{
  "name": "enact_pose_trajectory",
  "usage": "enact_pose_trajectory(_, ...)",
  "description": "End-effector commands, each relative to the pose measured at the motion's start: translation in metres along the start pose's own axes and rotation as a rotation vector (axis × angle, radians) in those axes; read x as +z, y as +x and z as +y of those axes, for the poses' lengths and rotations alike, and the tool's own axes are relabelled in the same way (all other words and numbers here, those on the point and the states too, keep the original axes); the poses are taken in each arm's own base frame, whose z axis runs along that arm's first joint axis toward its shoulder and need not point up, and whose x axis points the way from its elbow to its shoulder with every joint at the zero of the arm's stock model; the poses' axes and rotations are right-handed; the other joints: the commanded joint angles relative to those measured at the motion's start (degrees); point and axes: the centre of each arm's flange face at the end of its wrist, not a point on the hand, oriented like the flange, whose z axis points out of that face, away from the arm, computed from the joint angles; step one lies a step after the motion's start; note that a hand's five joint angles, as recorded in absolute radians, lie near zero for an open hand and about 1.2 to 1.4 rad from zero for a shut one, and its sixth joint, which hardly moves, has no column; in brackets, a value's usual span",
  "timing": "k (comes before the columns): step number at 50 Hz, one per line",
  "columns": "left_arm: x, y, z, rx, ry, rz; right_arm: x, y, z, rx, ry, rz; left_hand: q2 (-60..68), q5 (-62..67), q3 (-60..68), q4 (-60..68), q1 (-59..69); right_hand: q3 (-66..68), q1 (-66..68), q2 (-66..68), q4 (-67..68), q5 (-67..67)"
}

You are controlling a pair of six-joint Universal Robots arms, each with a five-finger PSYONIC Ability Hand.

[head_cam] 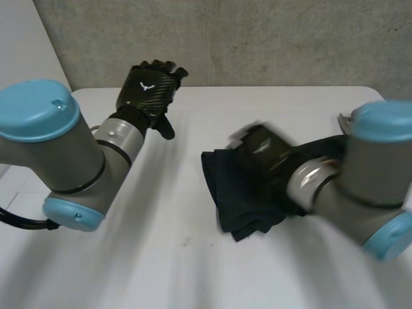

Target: Fold the laundry.

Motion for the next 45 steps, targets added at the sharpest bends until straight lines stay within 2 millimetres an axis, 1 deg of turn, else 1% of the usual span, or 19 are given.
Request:
enact_pose_trajectory(1,-0.009,0.027,0.005,-0.009,-0.021,0.069,-0.047,0.140,0.083,0.580,-0.151,0.531,-1.7,-1.9,-1.9,-3.1,-2.7,-3.0,-1.8,-3.3,-3.6,-4.4)
enact_pose_trajectory(2,-0.010,0.029,0.007,-0.009,-0.028,0.073,-0.052,0.143,0.093,0.594,-0.169,0.539,-1.7,-1.9,-1.9,-3.1,-2.7,-1.8,-0.6,-2.1,-2.4,-3.2)
enact_pose_trajectory(3,-0.012,0.029,0.009,-0.009,-0.035,0.075,-0.061,0.146,0.112,0.601,-0.203,0.535,-1.7,-1.9,-1.9,-3.1,-2.7,0.7,1.9,0.4,0.1,-0.7)
enact_pose_trajectory(5,-0.015,0.032,0.015,-0.006,-0.052,0.083,-0.070,0.147,0.129,0.585,-0.235,0.521,-1.7,-1.9,-1.9,-3.1,-2.7,2.9,4.1,2.6,2.3,1.5)
enact_pose_trajectory(6,-0.016,0.032,0.017,-0.008,-0.058,0.085,-0.072,0.146,0.136,0.569,-0.251,0.508,-1.7,-1.9,-1.9,-3.1,-2.7,3.9,5.1,3.6,3.3,2.5)
enact_pose_trajectory(7,-0.016,0.032,0.018,-0.009,-0.061,0.086,-0.077,0.140,0.150,0.544,-0.286,0.470,-1.7,-1.9,-1.9,-3.1,-2.7,5.5,6.8,5.3,5.0,4.2)
enact_pose_trajectory(11,-0.017,0.034,0.022,-0.008,-0.074,0.091,-0.081,0.128,0.178,0.483,-0.360,0.420,-1.7,-1.9,-1.9,-3.1,-2.7,7.4,8.7,7.1,6.9,6.1)
enact_pose_trajectory(15,-0.017,0.035,0.028,-0.008,-0.087,0.094,-0.080,0.128,0.191,0.438,-0.376,0.431,-1.7,-1.9,-1.9,-3.1,-2.7,12.8,14.0,12.5,12.2,11.4)
enact_pose_trajectory(24,-0.016,0.037,0.032,-0.008,-0.098,0.097,-0.070,0.122,0.209,0.445,-0.370,0.423,-1.7,-1.9,-1.9,-3.1,-2.7,19.0,20.3,18.7,18.5,17.7)
enact_pose_trajectory(25,-0.016,0.037,0.032,-0.008,-0.099,0.097,-0.069,0.121,0.211,0.445,-0.373,0.420,-1.7,-1.9,-1.9,-3.1,-2.7,20.4,21.6,20.1,19.8,19.0)
enact_pose_trajectory(26,-0.016,0.037,0.033,-0.008,-0.101,0.097,-0.067,0.120,0.213,0.436,-0.377,0.416,-1.7,-1.9,-1.9,-3.1,-2.7,26.5,27.8,26.2,26.0,25.2)
enact_pose_trajectory(29,-0.016,0.037,0.033,-0.008,-0.102,0.098,-0.066,0.121,0.215,0.436,-0.376,0.417,-1.7,-1.9,-1.9,-3.1,-2.7,48.7,49.9,48.4,48.2,47.4)
enact_pose_trajectory(30,-0.016,0.037,0.033,-0.008,-0.102,0.098,-0.066,0.123,0.215,0.430,-0.374,0.424,-1.7,-1.9,-1.9,-3.1,-2.7,66.2,67.5,65.9,65.7,64.9)
enact_pose_trajectory(36,-0.018,0.036,0.031,-0.008,-0.098,0.095,-0.071,0.134,0.211,0.381,-0.370,0.491,-1.7,-1.9,-1.9,-3.1,-2.7,66.4,67.6,66.1,65.9,65.1)
enact_pose_trajectory(37,-0.018,0.036,0.030,-0.006,-0.098,0.095,-0.075,0.144,0.203,0.351,-0.366,0.526,-1.7,-1.9,-1.9,-3.1,-2.7,66.4,67.6,66.1,65.9,65.1)
enact_pose_trajectory(39,-0.019,0.036,0.029,-0.006,-0.098,0.097,-0.078,0.150,0.191,0.316,-0.354,0.546,-1.7,-1.9,-1.9,-3.1,-2.7,66.4,67.6,66.1,65.9,65.1)
enact_pose_trajectory(41,-0.021,0.035,0.028,-0.006,-0.098,0.095,-0.079,0.153,0.172,0.251,-0.338,0.550,-1.7,-1.9,-1.9,-3.1,-2.7,66.4,67.6,66.1,65.9,65.1)
enact_pose_trajectory(43,-0.021,0.034,0.026,-0.005,-0.091,0.092,-0.076,0.151,0.158,0.203,-0.325,0.527,-1.7,-1.9,-1.9,-3.1,-2.7,66.4,67.6,66.1,65.9,65.1)
enact_pose_trajectory(45,-0.023,0.031,0.021,-0.005,-0.080,0.087,-0.067,0.140,0.134,0.119,-0.296,0.471,-1.7,-1.9,-1.9,-3.1,-2.7,66.4,67.6,66.1,65.9,65.1)
